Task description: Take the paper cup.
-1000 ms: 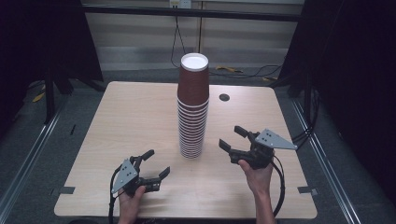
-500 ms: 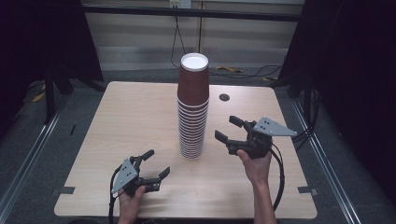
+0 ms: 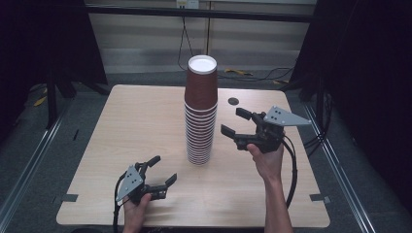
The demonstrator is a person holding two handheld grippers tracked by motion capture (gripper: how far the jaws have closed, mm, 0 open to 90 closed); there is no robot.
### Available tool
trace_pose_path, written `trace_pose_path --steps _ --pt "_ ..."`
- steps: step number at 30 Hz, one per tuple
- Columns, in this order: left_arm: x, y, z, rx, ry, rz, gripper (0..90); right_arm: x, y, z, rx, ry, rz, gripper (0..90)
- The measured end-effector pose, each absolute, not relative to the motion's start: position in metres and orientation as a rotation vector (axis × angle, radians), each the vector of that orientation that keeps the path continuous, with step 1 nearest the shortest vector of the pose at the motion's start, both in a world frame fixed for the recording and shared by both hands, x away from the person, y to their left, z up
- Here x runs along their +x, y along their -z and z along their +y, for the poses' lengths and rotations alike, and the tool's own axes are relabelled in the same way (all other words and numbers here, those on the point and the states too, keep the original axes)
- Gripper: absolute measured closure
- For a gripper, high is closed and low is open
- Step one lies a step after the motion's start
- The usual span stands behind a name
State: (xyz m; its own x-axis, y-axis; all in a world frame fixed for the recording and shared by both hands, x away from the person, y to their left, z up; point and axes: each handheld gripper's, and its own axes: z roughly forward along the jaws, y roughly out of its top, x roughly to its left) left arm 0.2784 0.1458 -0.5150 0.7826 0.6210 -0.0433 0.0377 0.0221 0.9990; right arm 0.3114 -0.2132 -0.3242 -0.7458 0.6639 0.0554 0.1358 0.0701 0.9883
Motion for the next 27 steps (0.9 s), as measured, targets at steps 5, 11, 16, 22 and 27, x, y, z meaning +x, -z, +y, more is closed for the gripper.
trace_pose_path --steps 5,11,16,22,27 --pt "0.278 0.515 0.146 1.497 -0.49 0.558 15.7 0.318 0.312 -0.212 0.781 -1.72 1.963 20.3" --pt "0.278 0.515 0.146 1.499 -0.49 0.557 15.8 0.325 0.297 -0.207 0.763 -1.714 1.982 19.6" --pt "0.278 0.515 0.146 1.498 -0.49 0.557 15.7 0.331 0.286 -0.202 0.748 -1.707 2.007 19.2" --pt "0.278 0.515 0.146 1.495 -0.487 0.559 15.7 0.334 0.271 -0.199 0.713 -1.7 1.975 24.0" --pt "0.278 0.515 0.146 1.495 -0.489 0.557 15.7 0.34 0.261 -0.197 0.709 -1.714 1.986 18.7"
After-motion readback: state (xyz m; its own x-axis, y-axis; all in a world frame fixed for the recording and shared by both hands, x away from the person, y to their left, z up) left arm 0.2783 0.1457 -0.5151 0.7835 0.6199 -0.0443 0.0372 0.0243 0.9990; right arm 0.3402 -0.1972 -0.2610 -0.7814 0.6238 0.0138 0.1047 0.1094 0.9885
